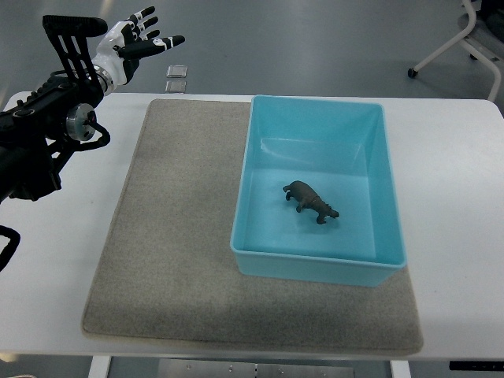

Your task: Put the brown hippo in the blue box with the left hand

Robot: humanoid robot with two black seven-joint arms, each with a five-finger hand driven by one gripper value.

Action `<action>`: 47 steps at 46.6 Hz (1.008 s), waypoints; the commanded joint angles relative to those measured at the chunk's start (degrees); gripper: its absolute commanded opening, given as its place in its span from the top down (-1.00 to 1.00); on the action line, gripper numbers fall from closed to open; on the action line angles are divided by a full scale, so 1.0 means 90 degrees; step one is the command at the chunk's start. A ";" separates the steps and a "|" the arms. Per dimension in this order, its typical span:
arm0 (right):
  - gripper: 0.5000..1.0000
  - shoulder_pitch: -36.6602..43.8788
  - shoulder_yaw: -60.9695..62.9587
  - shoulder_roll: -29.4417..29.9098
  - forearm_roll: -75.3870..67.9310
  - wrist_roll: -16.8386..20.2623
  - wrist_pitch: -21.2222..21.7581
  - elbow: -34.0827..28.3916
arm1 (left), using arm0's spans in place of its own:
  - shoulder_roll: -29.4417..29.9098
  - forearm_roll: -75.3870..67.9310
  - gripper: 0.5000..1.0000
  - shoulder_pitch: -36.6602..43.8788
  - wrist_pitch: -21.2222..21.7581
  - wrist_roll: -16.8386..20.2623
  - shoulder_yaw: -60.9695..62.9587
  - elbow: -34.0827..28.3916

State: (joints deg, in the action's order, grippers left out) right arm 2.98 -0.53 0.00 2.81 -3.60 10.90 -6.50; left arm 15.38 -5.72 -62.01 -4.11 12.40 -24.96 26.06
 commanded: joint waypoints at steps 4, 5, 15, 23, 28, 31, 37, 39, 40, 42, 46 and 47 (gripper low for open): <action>-0.74 0.0001 0.0000 0.0000 0.0000 0.0000 0.0000 0.0000 | 0.0000 0.0986 -0.99 0.0044 -0.0714 0.0009 0.0000 -0.0239; -0.74 0.0001 0.0000 0.0000 0.0000 0.0000 0.0000 0.0000 | 0.0000 0.1084 -0.99 0.0054 -0.0822 0.0009 0.0000 -0.0288; -0.74 0.0001 0.0000 0.0000 0.0000 0.0000 0.0000 0.0000 | -0.0058 0.1290 -0.99 0.0230 -0.1515 0.0058 -0.0195 -0.0347; -0.74 0.0001 0.0000 0.0000 0.0000 0.0000 0.0000 0.0000 | -0.0156 0.1300 -0.99 0.0366 -0.1868 0.0068 -0.0615 -0.0356; -0.74 0.0001 0.0000 0.0000 0.0000 0.0000 0.0000 0.0000 | -0.0224 0.1300 -0.99 0.0464 -0.1897 0.0058 -0.0625 -0.0337; -0.74 0.0001 0.0000 0.0000 0.0000 0.0000 0.0000 0.0000 | -0.0234 0.1300 -0.99 0.0513 -0.1955 0.0068 -0.0664 -0.0318; -0.74 0.0001 0.0000 0.0000 0.0000 0.0000 0.0000 0.0000 | -0.0263 0.1544 -0.99 0.0562 -0.2297 0.0078 -0.0772 -0.0356; -0.74 0.0001 0.0000 0.0000 0.0000 0.0000 0.0000 0.0000 | -0.0263 0.1554 -0.99 0.0562 -0.2297 0.0078 -0.0772 -0.0356; -0.74 0.0001 0.0000 0.0000 0.0000 0.0000 0.0000 0.0000 | -0.0263 0.1554 -0.99 0.0562 -0.2297 0.0087 -0.0772 -0.0347; -0.74 0.0001 0.0000 0.0000 0.0000 0.0000 0.0000 0.0000 | -0.0263 0.1544 -0.99 0.0572 -0.2297 0.0097 -0.0762 -0.0337; -0.74 0.0001 0.0000 0.0000 0.0000 0.0000 0.0000 0.0000 | -0.0244 0.1505 -0.99 0.0581 -0.2297 0.0097 -0.0752 -0.0337; -0.74 0.0001 0.0000 0.0000 0.0000 0.0000 0.0000 0.0000 | -0.0234 0.1476 -0.99 0.0581 -0.2297 0.0097 -0.0762 -0.0327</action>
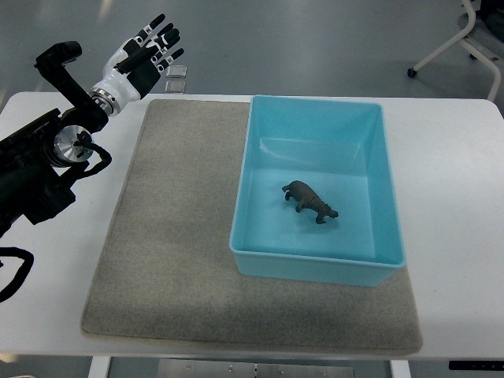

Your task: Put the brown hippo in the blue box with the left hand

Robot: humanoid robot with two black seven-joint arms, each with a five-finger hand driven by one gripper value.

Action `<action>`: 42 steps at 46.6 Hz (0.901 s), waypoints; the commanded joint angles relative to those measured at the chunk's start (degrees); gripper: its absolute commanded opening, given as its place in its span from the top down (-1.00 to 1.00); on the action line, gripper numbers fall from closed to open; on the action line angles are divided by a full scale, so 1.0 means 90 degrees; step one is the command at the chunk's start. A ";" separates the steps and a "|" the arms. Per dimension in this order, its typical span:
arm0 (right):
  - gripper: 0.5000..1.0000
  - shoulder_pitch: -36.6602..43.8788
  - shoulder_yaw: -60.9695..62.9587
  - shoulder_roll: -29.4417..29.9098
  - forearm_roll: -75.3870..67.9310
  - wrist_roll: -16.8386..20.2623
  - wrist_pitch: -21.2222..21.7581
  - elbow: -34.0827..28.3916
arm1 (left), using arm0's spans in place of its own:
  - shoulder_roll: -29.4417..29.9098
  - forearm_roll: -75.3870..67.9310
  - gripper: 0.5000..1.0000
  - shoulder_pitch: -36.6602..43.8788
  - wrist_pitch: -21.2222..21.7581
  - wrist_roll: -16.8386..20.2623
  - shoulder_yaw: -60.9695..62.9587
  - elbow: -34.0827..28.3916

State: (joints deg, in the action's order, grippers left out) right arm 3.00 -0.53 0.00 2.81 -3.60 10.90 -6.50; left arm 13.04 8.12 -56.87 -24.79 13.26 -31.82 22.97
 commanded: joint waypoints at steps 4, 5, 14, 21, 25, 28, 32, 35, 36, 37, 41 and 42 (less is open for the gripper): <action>-0.74 -0.0001 0.0000 0.0000 0.0000 0.0000 0.0000 0.0000 | 0.0016 -0.0072 -0.99 0.0020 0.0001 0.0001 -0.0009 0.0016; -0.74 -0.0001 0.0000 0.0000 0.0000 0.0000 0.0000 0.0000 | 0.0025 -0.0072 -0.99 0.0010 0.0001 0.0001 -0.0019 0.0016; -0.74 -0.0001 0.0000 0.0000 0.0000 0.0000 0.0000 0.0000 | 0.0006 -0.0072 -0.99 0.0059 0.0001 0.0001 -0.0009 0.0016; -0.74 -0.0001 0.0000 0.0000 0.0000 0.0000 0.0000 0.0000 | -0.0004 -0.0082 -0.99 0.0069 0.0010 0.0001 -0.0009 0.0016; -0.74 -0.0001 0.0000 0.0000 0.0000 0.0000 0.0000 0.0000 | -0.0004 -0.0053 -0.99 0.0040 0.0001 0.0001 -0.0028 0.0016; -0.74 -0.0001 0.0000 0.0000 0.0000 0.0000 0.0000 0.0000 | -0.0004 -0.0014 -0.99 0.0020 0.0001 0.0001 -0.0028 0.0016; -0.74 -0.0001 0.0000 0.0000 0.0000 0.0000 0.0000 0.0000 | 0.0006 -0.0004 -0.99 0.0010 0.0010 0.0001 -0.0028 0.0016; -0.74 -0.0001 0.0000 0.0000 0.0000 0.0000 0.0000 0.0000 | 0.0015 -0.0004 -0.99 0.0020 0.0010 0.0001 -0.0028 0.0006; -0.74 -0.0001 0.0000 0.0000 0.0000 0.0000 0.0000 0.0000 | 0.0025 -0.0013 -0.99 0.0030 0.0010 0.0001 -0.0028 0.0006; -0.74 -0.0001 0.0000 0.0000 0.0000 0.0000 0.0000 0.0000 | 0.0045 -0.0014 -0.99 0.0040 0.0010 0.0001 -0.0019 0.0006; -0.74 -0.0001 0.0000 0.0000 0.0000 0.0000 0.0000 0.0000 | 0.0054 -0.0033 -0.99 0.0069 0.0010 0.0001 -0.0019 0.0006; -0.74 -0.0001 0.0000 0.0000 0.0000 0.0000 0.0000 0.0000 | 0.0054 -0.0033 -0.99 0.0069 0.0010 0.0001 -0.0019 0.0006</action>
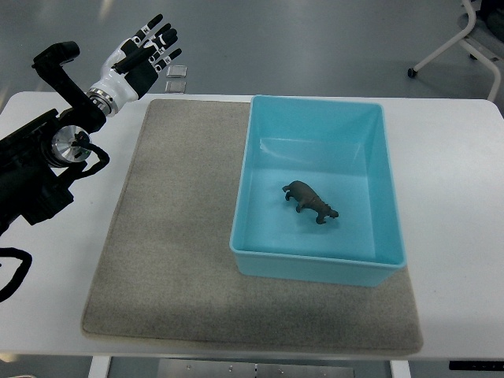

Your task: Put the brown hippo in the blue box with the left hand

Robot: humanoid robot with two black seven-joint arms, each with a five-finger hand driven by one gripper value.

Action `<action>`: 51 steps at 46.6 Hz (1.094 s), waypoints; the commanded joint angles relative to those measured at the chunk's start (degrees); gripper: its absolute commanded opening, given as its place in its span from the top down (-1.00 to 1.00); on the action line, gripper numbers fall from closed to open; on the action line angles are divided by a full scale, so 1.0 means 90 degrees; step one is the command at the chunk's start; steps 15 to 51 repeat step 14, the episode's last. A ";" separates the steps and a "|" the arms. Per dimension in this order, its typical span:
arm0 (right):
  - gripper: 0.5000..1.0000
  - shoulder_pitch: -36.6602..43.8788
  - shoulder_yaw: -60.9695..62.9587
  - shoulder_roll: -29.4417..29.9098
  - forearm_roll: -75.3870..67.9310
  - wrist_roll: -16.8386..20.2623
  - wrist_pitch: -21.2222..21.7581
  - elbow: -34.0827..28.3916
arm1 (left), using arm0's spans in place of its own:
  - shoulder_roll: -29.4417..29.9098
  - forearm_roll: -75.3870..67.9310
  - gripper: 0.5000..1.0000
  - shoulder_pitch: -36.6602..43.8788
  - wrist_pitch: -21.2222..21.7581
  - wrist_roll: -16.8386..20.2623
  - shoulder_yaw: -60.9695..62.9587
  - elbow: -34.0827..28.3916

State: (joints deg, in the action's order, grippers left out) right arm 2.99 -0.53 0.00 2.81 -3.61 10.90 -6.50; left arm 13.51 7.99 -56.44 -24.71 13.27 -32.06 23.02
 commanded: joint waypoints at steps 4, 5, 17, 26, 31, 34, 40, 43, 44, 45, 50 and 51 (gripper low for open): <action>-0.74 0.0000 -0.0010 0.0000 0.0039 0.0000 0.0000 0.0000 | 0.0003 -0.0028 -0.99 0.0030 -0.0008 0.0000 0.0007 0.0001; -0.74 0.0000 -0.0010 0.0000 0.0058 0.0000 0.0010 0.0000 | 0.0003 -0.0038 -0.99 0.0030 -0.0008 0.0000 0.0007 -0.0009; -0.74 0.0059 0.0019 0.0000 0.0019 0.0020 0.0039 -0.0088 | -0.0007 -0.0029 -0.99 0.0030 0.0002 0.0000 -0.0003 -0.0009; -0.74 0.0059 0.0019 0.0000 0.0019 0.0020 0.0039 -0.0088 | -0.0007 -0.0029 -0.99 0.0030 0.0002 0.0000 -0.0003 -0.0009; -0.74 0.0059 0.0019 0.0000 0.0019 0.0020 0.0039 -0.0088 | -0.0007 -0.0029 -0.99 0.0030 0.0002 0.0000 -0.0003 -0.0009; -0.74 0.0059 0.0019 0.0000 0.0019 0.0020 0.0039 -0.0088 | -0.0007 -0.0029 -0.99 0.0030 0.0002 0.0000 -0.0003 -0.0009; -0.74 0.0059 0.0019 0.0000 0.0019 0.0020 0.0039 -0.0088 | -0.0007 -0.0029 -0.99 0.0030 0.0002 0.0000 -0.0003 -0.0009; -0.74 0.0059 0.0019 0.0000 0.0019 0.0020 0.0039 -0.0088 | -0.0007 -0.0029 -0.99 0.0030 0.0002 0.0000 -0.0003 -0.0009; -0.74 0.0059 0.0019 0.0000 0.0019 0.0020 0.0039 -0.0088 | -0.0007 -0.0029 -0.99 0.0030 0.0002 0.0000 -0.0003 -0.0009; -0.74 0.0059 0.0019 0.0000 0.0019 0.0020 0.0039 -0.0088 | -0.0007 -0.0029 -0.99 0.0030 0.0002 0.0000 -0.0003 -0.0009; -0.74 0.0059 0.0019 0.0000 0.0019 0.0020 0.0039 -0.0088 | -0.0007 -0.0029 -0.99 0.0030 0.0002 0.0000 -0.0003 -0.0009; -0.74 0.0059 0.0019 0.0000 0.0019 0.0020 0.0039 -0.0088 | -0.0007 -0.0029 -0.99 0.0030 0.0002 0.0000 -0.0003 -0.0009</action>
